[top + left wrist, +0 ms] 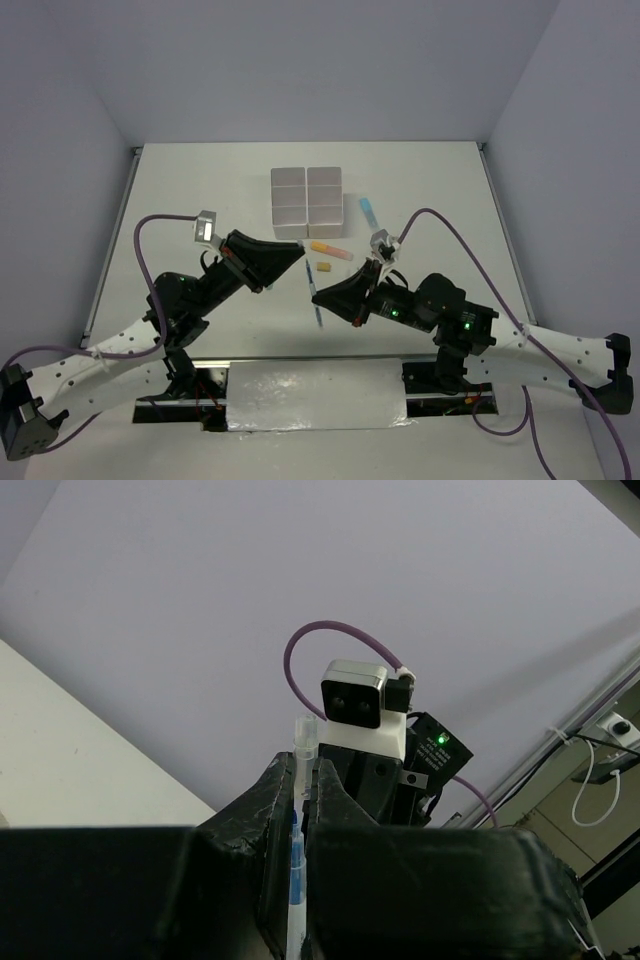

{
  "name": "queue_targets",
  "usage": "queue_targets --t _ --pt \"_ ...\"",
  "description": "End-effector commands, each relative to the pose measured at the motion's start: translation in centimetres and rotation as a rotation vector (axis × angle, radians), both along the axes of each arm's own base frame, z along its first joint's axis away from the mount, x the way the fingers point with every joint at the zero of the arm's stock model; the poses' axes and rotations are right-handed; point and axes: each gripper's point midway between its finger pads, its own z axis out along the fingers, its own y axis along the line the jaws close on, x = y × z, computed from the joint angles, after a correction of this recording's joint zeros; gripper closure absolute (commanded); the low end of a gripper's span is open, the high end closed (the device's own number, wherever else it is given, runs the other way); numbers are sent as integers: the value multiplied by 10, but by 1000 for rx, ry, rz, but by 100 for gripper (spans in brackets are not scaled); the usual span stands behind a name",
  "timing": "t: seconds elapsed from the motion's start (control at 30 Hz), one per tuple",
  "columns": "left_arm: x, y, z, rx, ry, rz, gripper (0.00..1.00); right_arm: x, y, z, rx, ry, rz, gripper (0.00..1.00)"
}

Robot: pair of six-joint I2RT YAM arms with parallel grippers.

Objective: Sort the stationery into containers
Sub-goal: Close the pen cap on the pen.

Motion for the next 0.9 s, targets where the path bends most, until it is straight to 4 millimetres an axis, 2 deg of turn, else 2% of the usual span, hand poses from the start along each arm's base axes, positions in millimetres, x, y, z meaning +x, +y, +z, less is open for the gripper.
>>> queue_targets --t 0.0,0.87 --pt "-9 8 29 -82 -59 -15 100 -2 -1 26 45 -32 2 100" --pt "-6 3 17 -38 -43 -9 100 1 -2 31 30 -35 -20 100"
